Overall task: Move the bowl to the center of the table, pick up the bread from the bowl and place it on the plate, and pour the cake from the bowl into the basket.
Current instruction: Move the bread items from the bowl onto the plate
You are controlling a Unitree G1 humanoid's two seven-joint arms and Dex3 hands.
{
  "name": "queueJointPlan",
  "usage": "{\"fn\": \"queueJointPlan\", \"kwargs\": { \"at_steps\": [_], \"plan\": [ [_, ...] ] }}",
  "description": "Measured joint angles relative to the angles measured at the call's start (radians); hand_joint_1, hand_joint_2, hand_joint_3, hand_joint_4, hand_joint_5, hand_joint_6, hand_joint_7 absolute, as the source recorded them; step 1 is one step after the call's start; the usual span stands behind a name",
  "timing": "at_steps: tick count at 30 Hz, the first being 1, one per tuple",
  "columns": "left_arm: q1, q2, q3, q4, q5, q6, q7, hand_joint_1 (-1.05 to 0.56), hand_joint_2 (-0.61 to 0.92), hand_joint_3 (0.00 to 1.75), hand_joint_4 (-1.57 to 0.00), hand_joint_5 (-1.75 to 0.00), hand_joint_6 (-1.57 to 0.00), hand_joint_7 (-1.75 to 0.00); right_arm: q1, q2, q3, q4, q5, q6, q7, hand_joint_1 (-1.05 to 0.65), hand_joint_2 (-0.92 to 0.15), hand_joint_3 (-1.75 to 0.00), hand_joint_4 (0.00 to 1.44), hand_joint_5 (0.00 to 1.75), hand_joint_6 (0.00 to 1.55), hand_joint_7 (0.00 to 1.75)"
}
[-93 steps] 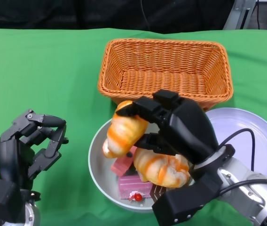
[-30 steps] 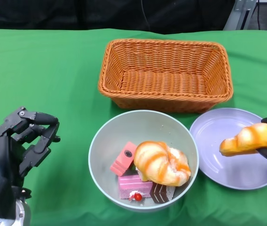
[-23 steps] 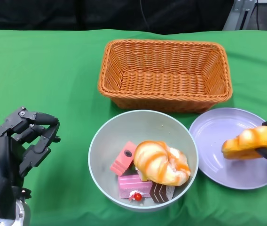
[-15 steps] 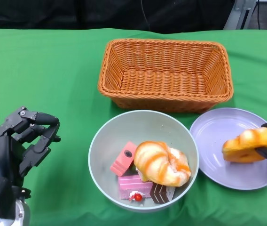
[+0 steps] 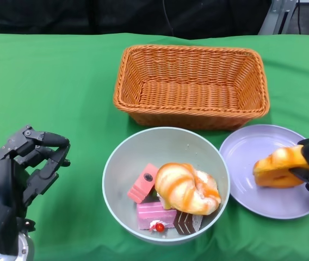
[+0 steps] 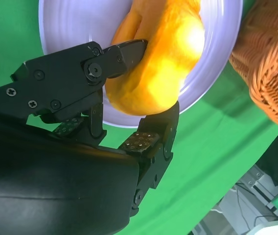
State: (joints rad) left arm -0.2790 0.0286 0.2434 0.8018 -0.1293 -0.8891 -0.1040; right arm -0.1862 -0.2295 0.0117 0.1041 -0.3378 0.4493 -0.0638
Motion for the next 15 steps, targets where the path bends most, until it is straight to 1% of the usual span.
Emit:
{"fn": "queueJointPlan", "kwargs": {
  "at_steps": [2,3,6,7,8,9,12,13,15],
  "plan": [
    [0.000,0.000,-0.001,0.000,0.003,0.000,0.001,-0.19,0.90,0.24,-0.84,-1.42,-0.90,-0.98,0.001,-0.003,0.017,-0.016,-0.025,0.000,0.000,-0.34,-0.91,0.00,0.72,0.74,0.85,0.03],
    [0.000,0.000,-0.001,0.000,0.005,0.000,0.002,-0.19,0.91,0.24,-0.84,-1.42,-0.91,-0.98,0.002,-0.005,0.023,-0.023,-0.031,-0.001,0.000,-0.36,-0.91,0.00,0.72,0.61,0.80,0.02],
    [0.000,0.000,-0.002,0.000,0.007,0.000,0.009,-0.19,0.91,0.24,-0.84,-1.43,-0.90,-0.99,0.022,-0.015,0.051,-0.052,-0.063,-0.018,0.000,-0.41,-0.92,-0.01,0.75,0.22,0.70,0.00],
    [0.000,0.000,-0.002,0.000,0.008,0.000,0.010,-0.19,0.91,0.24,-0.84,-1.43,-0.90,-0.99,0.028,-0.019,0.058,-0.055,-0.071,-0.024,-0.001,-0.41,-0.92,-0.01,0.75,0.16,0.69,0.00],
    [0.000,0.000,-0.003,0.000,0.008,0.000,0.010,-0.19,0.91,0.24,-0.83,-1.43,-0.90,-0.99,0.031,-0.025,0.068,-0.057,-0.083,-0.025,0.000,-0.45,-0.92,-0.03,0.71,0.11,0.63,0.00],
    [0.000,0.000,-0.004,0.000,0.007,0.000,0.010,-0.19,0.91,0.25,-0.83,-1.43,-0.90,-0.99,0.034,-0.036,0.083,-0.060,-0.107,-0.024,0.000,-0.48,-0.92,-0.05,0.62,0.04,0.54,0.00],
    [0.000,0.000,-0.007,0.000,0.005,0.000,0.010,-0.19,0.90,0.25,-0.83,-1.45,-0.90,-1.01,0.040,-0.060,0.113,-0.072,-0.151,-0.028,0.003,-0.50,-0.92,-0.06,0.48,0.01,0.43,0.00],
    [0.000,0.000,-0.008,0.000,0.005,0.000,0.010,-0.18,0.90,0.26,-0.83,-1.45,-0.90,-1.01,0.044,-0.062,0.121,-0.073,-0.159,-0.035,0.002,-0.51,-0.92,-0.07,0.41,0.00,0.38,0.00],
    [0.000,0.000,-0.009,0.000,0.005,0.000,0.010,-0.19,0.89,0.26,-0.82,-1.45,-0.90,-1.01,0.056,-0.063,0.133,-0.074,-0.181,-0.060,-0.004,-0.53,-0.92,-0.09,0.32,0.00,0.31,0.00]
  ]
}}
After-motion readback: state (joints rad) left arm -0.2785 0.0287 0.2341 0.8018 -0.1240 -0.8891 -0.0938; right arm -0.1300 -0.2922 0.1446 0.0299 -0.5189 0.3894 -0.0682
